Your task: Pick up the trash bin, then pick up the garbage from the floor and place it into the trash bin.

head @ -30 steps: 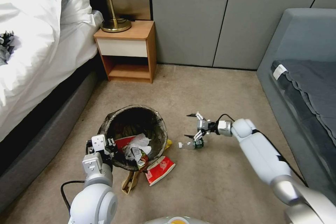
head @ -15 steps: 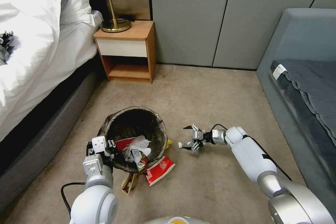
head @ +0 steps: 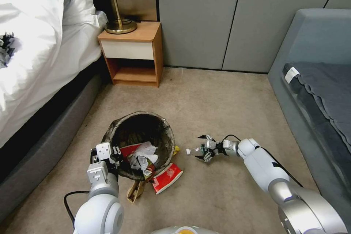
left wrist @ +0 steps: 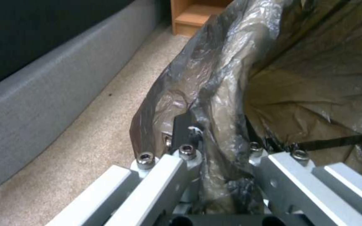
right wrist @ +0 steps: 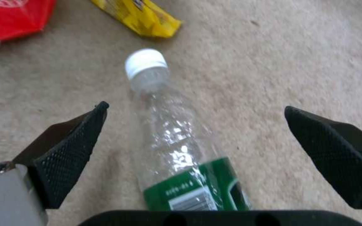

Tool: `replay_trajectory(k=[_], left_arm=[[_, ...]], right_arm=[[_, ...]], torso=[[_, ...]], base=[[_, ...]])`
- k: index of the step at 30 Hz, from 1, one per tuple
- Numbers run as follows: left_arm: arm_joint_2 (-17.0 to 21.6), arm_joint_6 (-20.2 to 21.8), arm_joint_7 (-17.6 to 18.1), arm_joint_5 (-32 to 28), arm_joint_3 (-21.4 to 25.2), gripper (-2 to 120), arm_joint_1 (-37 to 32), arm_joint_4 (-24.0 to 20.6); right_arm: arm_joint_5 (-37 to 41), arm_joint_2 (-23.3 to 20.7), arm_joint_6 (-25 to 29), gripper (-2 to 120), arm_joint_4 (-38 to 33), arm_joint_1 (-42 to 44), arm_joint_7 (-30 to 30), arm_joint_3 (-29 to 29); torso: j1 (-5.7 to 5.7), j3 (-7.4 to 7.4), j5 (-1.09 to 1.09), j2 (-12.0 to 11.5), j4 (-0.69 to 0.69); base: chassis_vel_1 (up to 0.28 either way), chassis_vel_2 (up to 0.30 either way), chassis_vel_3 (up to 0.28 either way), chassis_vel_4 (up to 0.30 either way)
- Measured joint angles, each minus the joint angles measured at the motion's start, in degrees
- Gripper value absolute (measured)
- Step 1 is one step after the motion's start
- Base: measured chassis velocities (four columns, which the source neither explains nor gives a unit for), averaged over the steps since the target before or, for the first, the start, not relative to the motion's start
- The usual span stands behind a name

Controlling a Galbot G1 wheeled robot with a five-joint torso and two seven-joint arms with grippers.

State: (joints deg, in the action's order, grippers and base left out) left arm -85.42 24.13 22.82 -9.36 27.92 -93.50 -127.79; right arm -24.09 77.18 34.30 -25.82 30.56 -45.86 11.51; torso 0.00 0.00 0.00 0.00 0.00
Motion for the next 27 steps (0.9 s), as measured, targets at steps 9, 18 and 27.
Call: replay_trajectory(k=[9, 18, 27], left_arm=[[0.0, 0.0, 0.0, 0.1, -0.1, 2, -0.3, -0.3], [0.1, -0.1, 0.0, 0.2, -0.2, 2, -0.9, -1.1], [0.1, -0.1, 0.0, 0.5, -0.4, 2, -1.2, -1.3]], right_arm=[[0.1, 0.3, -2.0, 100, 0.9, 0.0, 2.6, -0.2], [2.9, 0.6, -3.5, 86, 1.4, 2.2, 2.9, 0.0], [4.5, 0.8, -3.7, 55, 1.1, 3.8, 2.9, 0.3]], torso=[[0.0, 0.0, 0.0, 0.0, 0.0], [0.0, 0.0, -0.01, 0.0, 0.0], [0.0, 0.0, 0.0, 0.0, 0.0]], base=[[0.0, 0.0, 0.0, 0.0], [0.0, 0.0, 0.0, 0.0], [0.0, 0.0, 0.0, 0.0]])
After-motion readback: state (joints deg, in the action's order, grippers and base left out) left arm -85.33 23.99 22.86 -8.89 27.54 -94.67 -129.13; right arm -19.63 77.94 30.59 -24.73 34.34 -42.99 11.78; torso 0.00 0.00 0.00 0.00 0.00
